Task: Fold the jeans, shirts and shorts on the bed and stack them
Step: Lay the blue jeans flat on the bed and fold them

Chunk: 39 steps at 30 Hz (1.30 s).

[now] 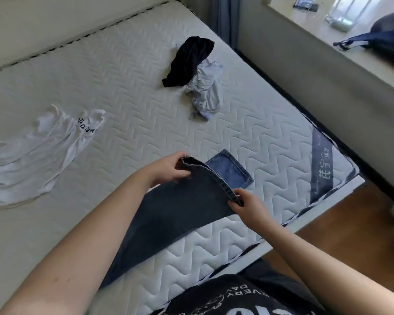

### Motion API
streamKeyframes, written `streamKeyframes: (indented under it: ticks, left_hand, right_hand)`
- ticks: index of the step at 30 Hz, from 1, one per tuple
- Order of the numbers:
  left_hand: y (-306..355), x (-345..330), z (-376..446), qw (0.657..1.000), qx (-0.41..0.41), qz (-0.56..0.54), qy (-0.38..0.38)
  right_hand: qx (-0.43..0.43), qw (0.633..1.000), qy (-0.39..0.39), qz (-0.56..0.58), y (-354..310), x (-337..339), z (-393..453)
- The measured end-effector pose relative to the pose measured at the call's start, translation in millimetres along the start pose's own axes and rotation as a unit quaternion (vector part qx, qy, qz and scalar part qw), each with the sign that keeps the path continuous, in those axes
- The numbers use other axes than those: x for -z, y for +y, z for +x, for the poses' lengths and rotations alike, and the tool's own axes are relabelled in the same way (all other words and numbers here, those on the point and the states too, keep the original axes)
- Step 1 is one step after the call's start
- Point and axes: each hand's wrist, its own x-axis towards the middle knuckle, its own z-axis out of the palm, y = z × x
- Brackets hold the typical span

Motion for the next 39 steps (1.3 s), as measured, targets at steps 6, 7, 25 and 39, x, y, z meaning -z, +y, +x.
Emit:
streamKeyframes:
  ticks: [6, 7, 25, 39]
  left_hand:
    - [32, -56, 144, 0.989, 0.016, 0.144, 0.024]
    - [33, -63, 167, 0.985, 0.026, 0.170, 0.029]
    - [-84, -136, 401, 0.949, 0.097, 0.278, 0.111]
    - [-107, -130, 437, 0.967, 0.091, 0.237, 0.025]
  right_hand:
    - [-0.075, 0.997, -0.035, -0.005, 75, 42, 67]
    - [-0.084, 0.995, -0.044, -0.005, 86, 46, 81]
    - [-0.150, 0.984, -0.038, -0.084, 238, -7, 249]
    - [-0.231, 0.971, -0.066, -0.009, 256, -21, 282]
